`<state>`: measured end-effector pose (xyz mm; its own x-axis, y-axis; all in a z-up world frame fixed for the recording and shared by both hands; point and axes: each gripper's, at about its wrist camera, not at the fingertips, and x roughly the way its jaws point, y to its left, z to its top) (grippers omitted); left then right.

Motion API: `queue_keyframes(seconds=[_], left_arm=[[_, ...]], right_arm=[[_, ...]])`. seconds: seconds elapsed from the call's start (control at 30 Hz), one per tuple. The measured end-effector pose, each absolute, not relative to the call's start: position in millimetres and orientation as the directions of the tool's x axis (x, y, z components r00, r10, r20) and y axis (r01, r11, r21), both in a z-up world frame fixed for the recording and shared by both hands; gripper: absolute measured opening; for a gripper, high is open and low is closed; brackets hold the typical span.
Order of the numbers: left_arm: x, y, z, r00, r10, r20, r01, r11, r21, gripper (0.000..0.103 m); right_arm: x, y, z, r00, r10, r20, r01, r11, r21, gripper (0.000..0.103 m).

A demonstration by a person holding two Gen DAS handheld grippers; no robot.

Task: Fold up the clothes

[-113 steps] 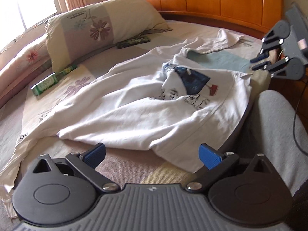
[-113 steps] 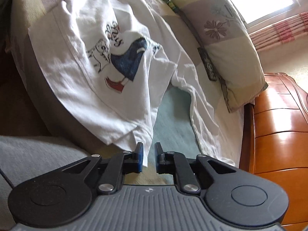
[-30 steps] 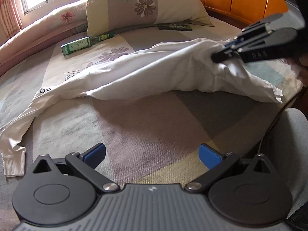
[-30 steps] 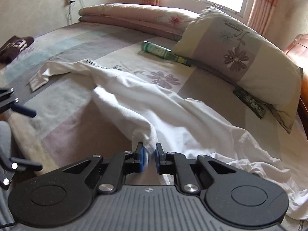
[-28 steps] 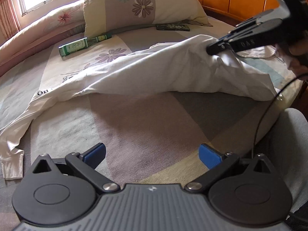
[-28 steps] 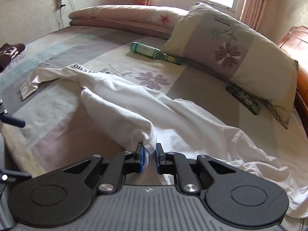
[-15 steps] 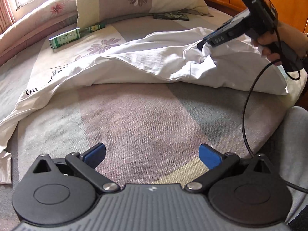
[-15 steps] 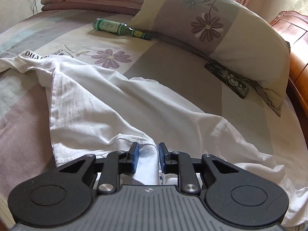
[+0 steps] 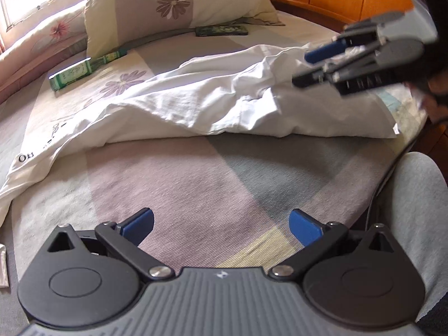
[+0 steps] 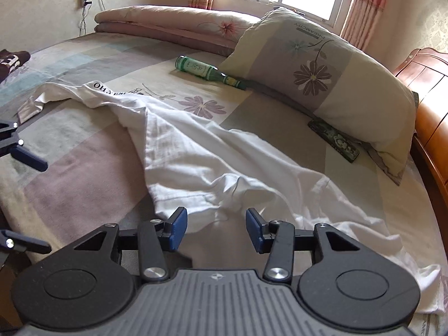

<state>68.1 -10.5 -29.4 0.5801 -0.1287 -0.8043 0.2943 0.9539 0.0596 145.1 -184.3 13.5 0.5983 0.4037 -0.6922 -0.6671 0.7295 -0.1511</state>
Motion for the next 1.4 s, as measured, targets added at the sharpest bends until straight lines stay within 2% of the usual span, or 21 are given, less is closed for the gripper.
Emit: queue_keyframes(seconds=[0.23, 0.47, 0.67, 0.9, 1.2, 1.27, 1.33, 1.37, 1.4], left_arm=[[78, -25, -33, 0.573, -0.139, -0.808, 0.326, 0.943, 0.069, 0.102], [86, -37, -42, 0.554, -0.133, -0.822, 0.351, 0.932, 0.085, 0.102], [90, -45, -58, 0.52, -0.098, -0.848, 0.384, 0.914, 0.129, 0.102], [86, -49, -66, 0.504, -0.119, -0.855, 0.477, 0.864, 0.161, 0.102], [72, -29, -65, 0.506, -0.108, -0.856, 0.487, 0.854, 0.181, 0.102], [67, -23, -62, 0.513, -0.097, -0.853, 0.482, 0.855, 0.193, 0.102], [62, -16, -57, 0.522, -0.089, -0.848, 0.476, 0.856, 0.203, 0.102], [59, -13, -54, 0.527, -0.084, -0.845, 0.471, 0.857, 0.208, 0.102], [58, -9, -52, 0.534, -0.079, -0.842, 0.464, 0.86, 0.214, 0.102]], right_arm=[[100, -202, -22, 0.533, 0.466, -0.706, -0.666, 0.746, -0.01, 0.055], [106, -200, -32, 0.567, 0.433, -0.701, -0.659, 0.749, -0.071, 0.055], [114, -192, -30, 0.548, 0.475, -0.689, -0.713, 0.695, -0.088, 0.055], [121, -176, -27, 0.555, 0.479, -0.68, -0.76, 0.624, -0.181, 0.055], [128, -134, -35, 0.593, 0.439, -0.675, -0.805, 0.329, -0.493, 0.054], [126, -124, -46, 0.621, 0.402, -0.673, -0.779, 0.224, -0.585, 0.044], [125, -117, -58, 0.657, 0.362, -0.661, -0.736, 0.121, -0.666, 0.026], [125, -114, -62, 0.672, 0.343, -0.657, -0.718, 0.083, -0.691, 0.021], [125, -113, -64, 0.675, 0.33, -0.66, -0.713, 0.061, -0.699, 0.011]])
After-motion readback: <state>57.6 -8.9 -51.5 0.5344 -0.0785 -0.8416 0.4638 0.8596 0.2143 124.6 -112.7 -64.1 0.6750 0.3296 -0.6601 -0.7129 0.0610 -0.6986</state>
